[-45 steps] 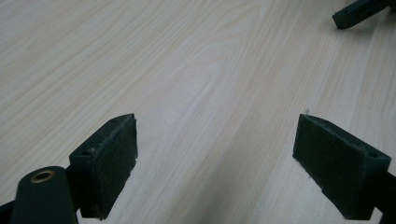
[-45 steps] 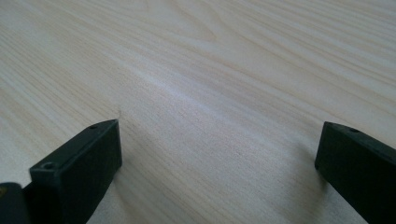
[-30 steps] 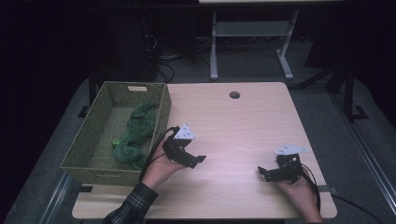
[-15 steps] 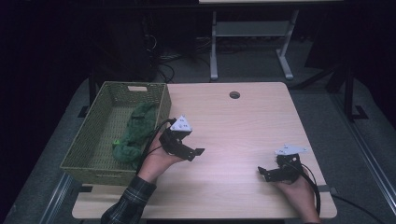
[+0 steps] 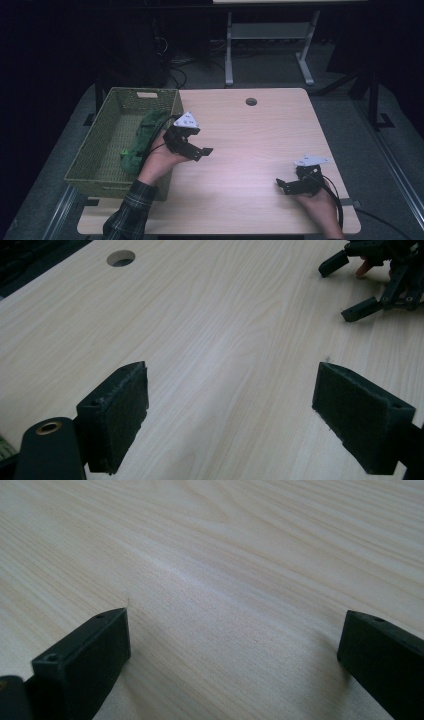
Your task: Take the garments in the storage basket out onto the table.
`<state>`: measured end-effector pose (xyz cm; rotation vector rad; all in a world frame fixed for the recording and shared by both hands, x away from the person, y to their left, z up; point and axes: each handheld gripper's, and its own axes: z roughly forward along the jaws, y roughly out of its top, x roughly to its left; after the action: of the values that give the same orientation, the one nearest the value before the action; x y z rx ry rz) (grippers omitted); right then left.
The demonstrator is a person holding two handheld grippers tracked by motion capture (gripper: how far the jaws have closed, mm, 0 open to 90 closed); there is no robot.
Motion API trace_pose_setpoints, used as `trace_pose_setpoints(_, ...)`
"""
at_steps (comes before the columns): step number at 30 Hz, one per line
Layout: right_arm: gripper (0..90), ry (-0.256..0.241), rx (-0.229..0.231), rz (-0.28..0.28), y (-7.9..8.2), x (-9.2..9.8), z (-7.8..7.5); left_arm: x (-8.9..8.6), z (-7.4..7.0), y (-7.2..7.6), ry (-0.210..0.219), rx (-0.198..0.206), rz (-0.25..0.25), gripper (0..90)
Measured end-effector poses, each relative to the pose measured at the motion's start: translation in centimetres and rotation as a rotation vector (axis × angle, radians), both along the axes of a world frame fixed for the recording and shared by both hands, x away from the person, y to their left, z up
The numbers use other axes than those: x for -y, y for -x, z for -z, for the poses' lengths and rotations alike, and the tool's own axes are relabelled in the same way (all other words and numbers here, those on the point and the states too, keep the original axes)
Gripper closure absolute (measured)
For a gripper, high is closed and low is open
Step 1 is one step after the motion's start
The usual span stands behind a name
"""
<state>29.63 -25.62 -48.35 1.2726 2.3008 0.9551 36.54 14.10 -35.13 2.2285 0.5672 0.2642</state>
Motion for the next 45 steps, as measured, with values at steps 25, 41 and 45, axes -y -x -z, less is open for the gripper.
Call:
trace_pose_setpoints(25,0.2,-0.002,-0.001,0.001,0.0,0.0,0.0,-6.0,-1.5,-1.6,-0.025,-0.011,-0.074,17.7)
trace_pose_setpoints(41,0.2,-0.002,-0.002,0.001,0.0,0.0,0.0,-10.4,-1.5,-2.1,-0.030,-0.001,-0.197,27.0)
trace_pose_setpoints(45,0.2,-0.003,-0.001,0.001,0.0,0.0,0.0,-11.6,-1.3,-2.2,-0.037,-0.003,-0.224,32.2)
